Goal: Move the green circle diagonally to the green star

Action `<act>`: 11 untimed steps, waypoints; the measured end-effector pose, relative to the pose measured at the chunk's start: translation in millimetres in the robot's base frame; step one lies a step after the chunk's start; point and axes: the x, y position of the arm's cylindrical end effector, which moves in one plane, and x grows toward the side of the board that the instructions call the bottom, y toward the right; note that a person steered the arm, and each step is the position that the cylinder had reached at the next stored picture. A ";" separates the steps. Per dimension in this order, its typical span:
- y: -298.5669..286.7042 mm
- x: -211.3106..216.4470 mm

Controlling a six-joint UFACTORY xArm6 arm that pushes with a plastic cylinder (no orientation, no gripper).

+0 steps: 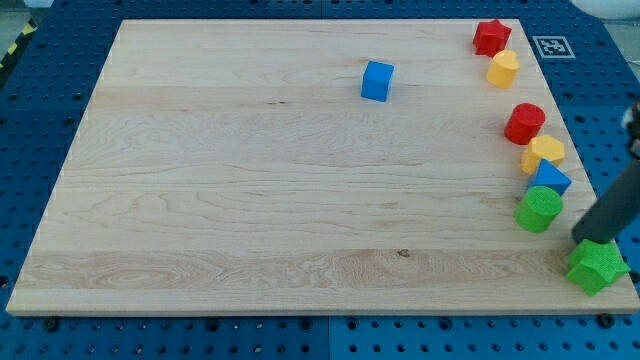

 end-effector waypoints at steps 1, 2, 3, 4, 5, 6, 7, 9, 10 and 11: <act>14.2 -3.0; 8.9 -11.3; 5.6 -26.0; 5.6 -26.1; -5.1 -29.6; -44.0 -29.5; -72.5 -29.5; -130.4 -26.9; -134.0 -19.1; -153.4 13.9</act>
